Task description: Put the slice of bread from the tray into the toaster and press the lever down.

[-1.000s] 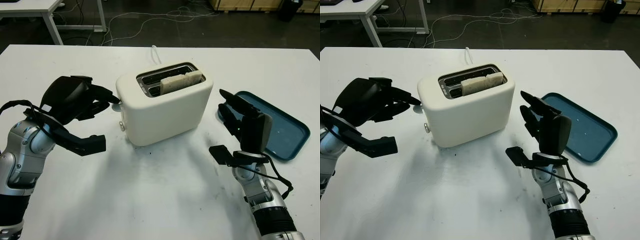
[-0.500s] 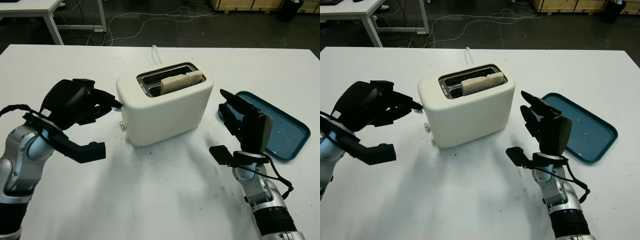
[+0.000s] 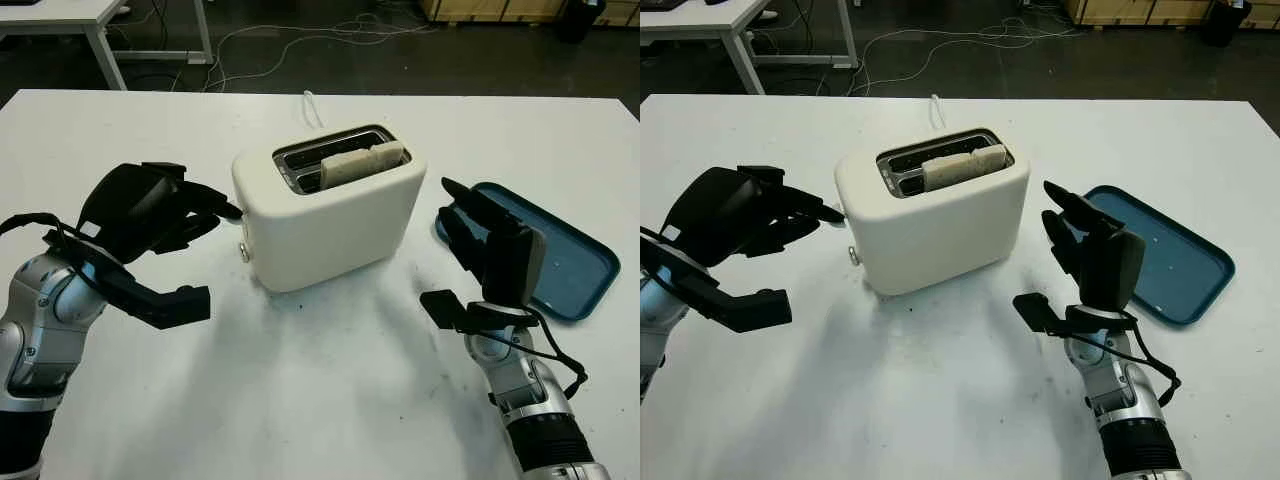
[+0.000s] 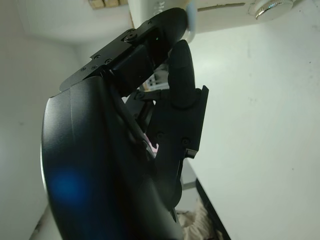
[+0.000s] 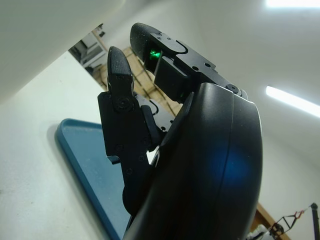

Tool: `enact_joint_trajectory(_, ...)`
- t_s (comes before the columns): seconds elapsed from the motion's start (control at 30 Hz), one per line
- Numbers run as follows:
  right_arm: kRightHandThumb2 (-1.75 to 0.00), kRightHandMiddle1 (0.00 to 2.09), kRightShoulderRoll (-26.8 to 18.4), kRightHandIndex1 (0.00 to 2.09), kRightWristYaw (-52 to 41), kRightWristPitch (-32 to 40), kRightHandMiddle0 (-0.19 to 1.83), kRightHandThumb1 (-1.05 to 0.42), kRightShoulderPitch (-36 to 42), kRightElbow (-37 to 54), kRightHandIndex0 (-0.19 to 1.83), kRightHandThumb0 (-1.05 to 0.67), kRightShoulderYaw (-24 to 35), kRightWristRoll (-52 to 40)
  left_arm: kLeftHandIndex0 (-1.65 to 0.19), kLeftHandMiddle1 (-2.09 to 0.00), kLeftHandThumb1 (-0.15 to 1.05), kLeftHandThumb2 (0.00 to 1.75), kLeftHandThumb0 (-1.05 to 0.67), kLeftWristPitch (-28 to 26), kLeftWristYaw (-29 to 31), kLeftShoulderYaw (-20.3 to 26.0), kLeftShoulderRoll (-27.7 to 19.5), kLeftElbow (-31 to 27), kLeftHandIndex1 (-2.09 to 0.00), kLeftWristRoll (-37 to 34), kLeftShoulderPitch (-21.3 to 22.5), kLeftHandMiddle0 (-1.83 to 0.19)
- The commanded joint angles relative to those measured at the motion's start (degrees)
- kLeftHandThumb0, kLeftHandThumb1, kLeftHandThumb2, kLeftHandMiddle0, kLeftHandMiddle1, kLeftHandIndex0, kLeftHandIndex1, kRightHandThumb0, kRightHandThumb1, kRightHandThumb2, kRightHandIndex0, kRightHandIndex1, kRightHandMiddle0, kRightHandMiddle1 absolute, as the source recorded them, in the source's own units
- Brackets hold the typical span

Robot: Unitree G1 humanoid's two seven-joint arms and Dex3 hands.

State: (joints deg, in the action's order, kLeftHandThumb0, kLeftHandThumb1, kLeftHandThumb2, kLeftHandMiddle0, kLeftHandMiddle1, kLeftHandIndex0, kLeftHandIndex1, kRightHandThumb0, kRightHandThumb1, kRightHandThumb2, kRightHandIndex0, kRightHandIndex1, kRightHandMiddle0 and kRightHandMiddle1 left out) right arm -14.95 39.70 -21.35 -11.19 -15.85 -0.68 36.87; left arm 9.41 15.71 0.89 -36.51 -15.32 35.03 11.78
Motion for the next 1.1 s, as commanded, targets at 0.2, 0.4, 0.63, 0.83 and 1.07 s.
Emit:
enact_joint_trajectory(0.2,-0.16,0.0,-0.41,0.06,-0.39,-0.84,0.96,-0.92,0.48,0.47,1.11,-0.28,-0.46,-0.56,-1.05,-1.49,0.92,0.28,-0.23,-0.59,-0.14,-0.71,-0.36,1.46,-0.09,0.63,0.65,-0.63)
enact_joint_trajectory(0.4,-0.15,0.0,-0.49,0.06,-0.07,-1.23,0.97,-0.92,0.39,-0.03,1.11,-0.28,-0.53,-0.68,-1.05,-1.49,0.92,0.26,-0.23,-0.13,-0.58,-0.88,-0.25,1.63,-0.1,0.49,0.67,-0.63)
enact_joint_trajectory(0.63,-0.15,0.0,-0.74,0.06,0.43,-2.05,0.97,-0.92,0.15,-0.67,1.12,-0.28,-0.53,-0.68,-1.05,-1.45,0.92,0.29,-0.25,1.0,-0.19,-1.15,-0.47,1.93,-0.1,-0.47,0.66,-0.66)
enact_joint_trajectory(0.83,-0.17,0.0,-0.54,0.05,-0.41,-1.25,0.97,-0.92,0.4,0.14,1.13,-0.3,-0.43,-0.92,-1.06,-1.45,0.92,0.34,-0.3,1.65,0.18,-1.24,-0.47,2.31,-0.11,-1.19,0.57,-0.65)
enact_joint_trajectory(1.07,-0.17,0.0,-0.66,0.05,0.03,-2.15,0.97,-0.92,0.33,-0.33,1.13,-0.29,-0.42,-1.02,-1.07,-1.45,0.92,0.36,-0.3,1.43,0.65,-2.04,-0.59,3.27,-0.13,-0.37,0.74,-0.66)
